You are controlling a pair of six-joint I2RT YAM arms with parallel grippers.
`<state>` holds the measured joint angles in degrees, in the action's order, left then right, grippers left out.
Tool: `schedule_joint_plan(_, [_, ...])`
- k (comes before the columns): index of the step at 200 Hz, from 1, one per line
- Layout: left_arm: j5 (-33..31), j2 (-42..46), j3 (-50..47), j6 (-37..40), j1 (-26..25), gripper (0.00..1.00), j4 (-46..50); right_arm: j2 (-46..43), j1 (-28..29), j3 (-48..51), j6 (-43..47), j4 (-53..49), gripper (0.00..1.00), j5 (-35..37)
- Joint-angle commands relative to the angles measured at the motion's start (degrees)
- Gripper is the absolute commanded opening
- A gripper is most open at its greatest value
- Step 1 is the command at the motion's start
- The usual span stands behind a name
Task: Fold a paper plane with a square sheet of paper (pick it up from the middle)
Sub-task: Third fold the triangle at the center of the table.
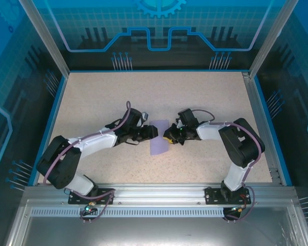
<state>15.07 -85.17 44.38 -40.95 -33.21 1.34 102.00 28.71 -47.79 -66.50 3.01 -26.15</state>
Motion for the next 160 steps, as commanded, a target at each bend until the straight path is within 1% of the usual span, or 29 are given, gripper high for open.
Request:
schedule_joint_plan(1, [-4.00, 3.11, -3.72, 2.79, -1.55, 0.49, -5.23, 0.74, -0.06, -1.66, 0.62, -1.67, 0.25, -1.97])
schedule_joint_plan(19, [-7.69, 5.62, -6.22, 5.50, -3.76, 0.48, -7.69, 0.58, -0.04, -2.28, 2.21, -3.42, 0.25, -2.35])
schedule_joint_plan(30, [-10.90, 8.42, -7.68, 9.27, -6.49, 0.50, -9.97, 0.52, -0.14, -2.30, 3.49, -5.59, 0.23, -2.23])
schedule_joint_plan(35, [-12.55, 9.50, -8.20, 11.81, -7.89, 0.51, -10.58, 0.48, -0.31, -4.04, 3.86, -6.25, 0.22, -2.60])
schedule_joint_plan(54, [-15.30, 11.86, -10.68, 20.39, -11.61, 0.51, -14.88, -0.15, -0.98, -4.59, 5.28, -7.92, 0.20, -3.16])
schedule_joint_plan(68, [-16.74, 12.15, -12.20, 26.39, -14.02, 0.55, -17.62, -0.29, -1.45, -5.17, 6.15, -8.83, 0.19, -4.09])
schedule_joint_plan(84, [-20.49, 10.97, -11.10, 34.39, -18.24, 0.56, -16.18, 0.13, -1.78, -6.86, 8.46, -10.91, 0.19, -5.95])
schedule_joint_plan(96, [-23.41, 8.88, -9.59, 38.20, -21.34, 0.55, -14.58, 0.69, -1.83, -8.22, 10.26, -13.05, 0.19, -7.18])
schedule_joint_plan(129, [-29.49, 2.61, -6.67, 41.89, -25.68, 0.55, -12.76, 1.14, -2.17, -9.43, 11.76, -14.59, 0.19, -8.50])
schedule_joint_plan(160, [-31.92, 2.15, -6.38, 39.79, -26.29, 0.55, -11.71, 1.57, -2.25, -9.26, 11.34, -14.47, 0.20, -7.80])
